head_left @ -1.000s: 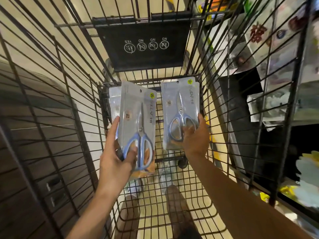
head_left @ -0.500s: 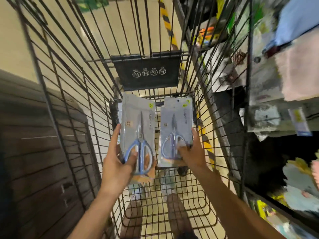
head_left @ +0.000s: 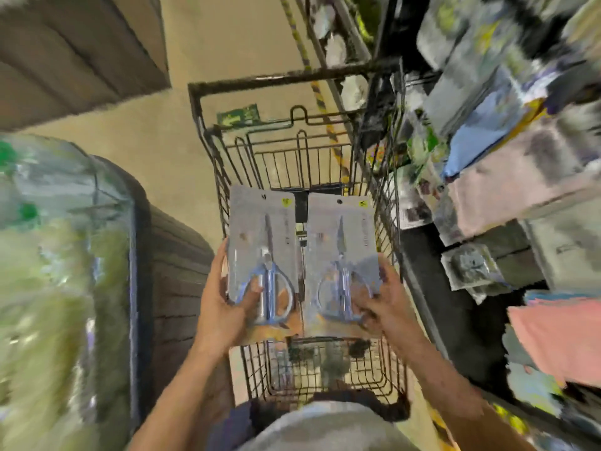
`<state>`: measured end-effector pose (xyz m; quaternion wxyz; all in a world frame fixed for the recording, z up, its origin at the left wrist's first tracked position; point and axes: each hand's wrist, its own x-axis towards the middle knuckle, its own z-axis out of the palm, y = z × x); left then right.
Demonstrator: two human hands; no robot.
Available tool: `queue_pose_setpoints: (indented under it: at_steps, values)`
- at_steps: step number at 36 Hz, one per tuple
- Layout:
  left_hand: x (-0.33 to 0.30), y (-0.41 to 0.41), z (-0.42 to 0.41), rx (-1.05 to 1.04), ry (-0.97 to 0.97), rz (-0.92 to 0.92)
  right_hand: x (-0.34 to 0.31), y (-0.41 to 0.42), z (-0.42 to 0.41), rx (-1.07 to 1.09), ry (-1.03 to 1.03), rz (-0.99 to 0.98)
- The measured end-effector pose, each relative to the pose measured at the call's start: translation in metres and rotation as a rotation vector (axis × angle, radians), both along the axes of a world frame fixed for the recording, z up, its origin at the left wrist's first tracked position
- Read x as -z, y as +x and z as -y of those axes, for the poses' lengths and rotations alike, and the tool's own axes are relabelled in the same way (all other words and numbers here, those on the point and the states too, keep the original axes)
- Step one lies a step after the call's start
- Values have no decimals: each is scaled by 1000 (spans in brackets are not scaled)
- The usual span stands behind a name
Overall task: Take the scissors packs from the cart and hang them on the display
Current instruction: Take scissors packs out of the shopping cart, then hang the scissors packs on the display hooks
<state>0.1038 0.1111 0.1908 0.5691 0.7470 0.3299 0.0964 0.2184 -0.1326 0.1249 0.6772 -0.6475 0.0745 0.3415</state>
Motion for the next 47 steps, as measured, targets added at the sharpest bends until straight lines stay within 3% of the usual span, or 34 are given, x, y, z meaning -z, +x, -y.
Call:
queue_pose_setpoints:
  at_steps: [3, 9, 16, 26, 36, 47]
  values:
    - [-29, -19, -1, 29, -39, 36, -41, -13, 13, -71, 21, 142]
    - [-69, -52, -5, 113, -108, 125, -96, -59, 30, 2, 118, 296]
    - [-84, -93, -14, 231, -120, 206, -119, -146, 29, 254, 70, 435]
    - [-91, -133, 19, 451, -248, 190, -151, -273, 63, 541, -58, 469]
    - [-115, -148, 102, 662, -326, 148, -184, -353, 131, 801, -182, 607]
    - [-145, -198, 275, 877, -402, 330, -206, -465, 260, 1053, -303, 684]
